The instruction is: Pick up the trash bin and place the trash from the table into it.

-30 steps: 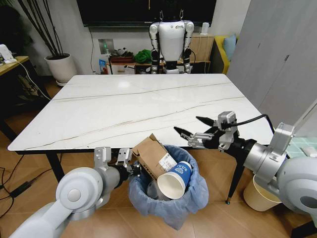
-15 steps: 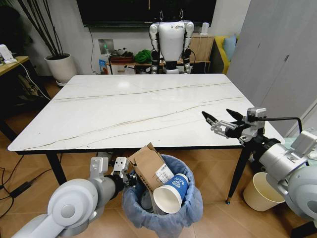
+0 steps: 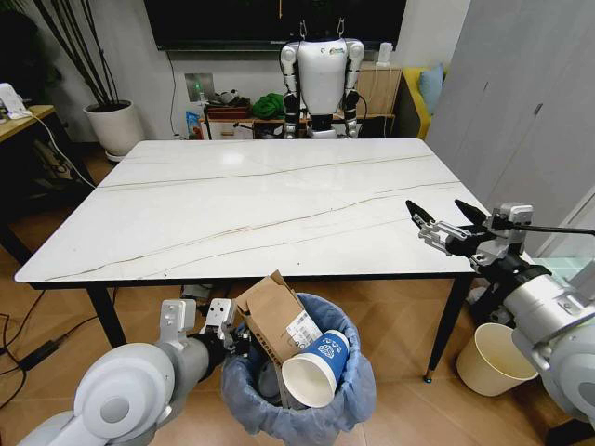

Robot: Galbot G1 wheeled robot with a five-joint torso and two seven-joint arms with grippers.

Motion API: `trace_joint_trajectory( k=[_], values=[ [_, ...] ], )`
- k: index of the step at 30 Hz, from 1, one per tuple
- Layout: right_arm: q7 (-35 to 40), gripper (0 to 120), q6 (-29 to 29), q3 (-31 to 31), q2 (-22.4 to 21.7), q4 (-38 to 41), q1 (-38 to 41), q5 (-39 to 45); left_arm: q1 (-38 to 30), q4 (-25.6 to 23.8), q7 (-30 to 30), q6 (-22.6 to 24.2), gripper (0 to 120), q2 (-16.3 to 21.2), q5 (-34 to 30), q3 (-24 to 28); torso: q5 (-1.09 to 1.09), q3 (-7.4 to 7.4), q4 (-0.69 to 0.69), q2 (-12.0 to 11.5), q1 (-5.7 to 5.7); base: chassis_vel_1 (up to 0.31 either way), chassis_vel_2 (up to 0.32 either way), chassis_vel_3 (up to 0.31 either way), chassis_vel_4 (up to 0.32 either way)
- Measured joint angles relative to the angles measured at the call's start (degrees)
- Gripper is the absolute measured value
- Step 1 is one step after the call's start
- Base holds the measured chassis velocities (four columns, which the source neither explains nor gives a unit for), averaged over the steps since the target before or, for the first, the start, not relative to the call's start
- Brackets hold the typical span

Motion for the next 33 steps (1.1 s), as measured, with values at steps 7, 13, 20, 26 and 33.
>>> trace_joint_trajectory(
  k=[7, 13, 20, 26, 33],
  values=[
    [-0.75, 100, -0.45, 0.25, 5.27, 0.01, -2.07, -4.36, 3.87, -0.67, 0.57, 0.0, 3, -0.38, 2.34, -0.83, -0.01, 0.0, 0.02, 0.0, 0.0, 0.0, 0.0, 0.0, 0.0],
    [-1.35, 100, 0.54, 0.21, 10.88, 0.0, -5.22, -11.34, 6.07, -1.59, 1.09, 0.0, 3, -1.24, 3.54, -2.07, -0.02, 0.0, 0.0, 0.0, 0.0, 0.0, 0.0, 0.0, 0.0],
    [-5.28, 100, 5.07, -0.71, 15.51, 0.01, -9.76, -21.41, 9.11, -2.52, 2.32, 0.0, 3, -2.18, 6.3, -4.23, -0.02, 0.0, 0.02, 0.0, 0.0, 0.0, 0.0, 0.0, 0.0],
    [-6.13, 100, 7.07, -3.18, 17.71, 0.01, -12.69, -24.71, 9.78, -2.97, 2.57, 0.0, 3, -2.44, 6.41, -5.98, -0.01, 0.0, 0.01, 0.0, 0.0, 0.0, 0.0, 0.0, 0.0],
    [-6.75, 100, 8.06, -4.16, 17.82, 0.01, -12.94, -25.77, 9.59, -3.01, 2.59, 0.0, 3, -2.42, 6.27, -5.73, -0.01, 0.0, 0.01, 0.0, 0.0, 0.0, 0.0, 0.0, 0.0]
  ],
)
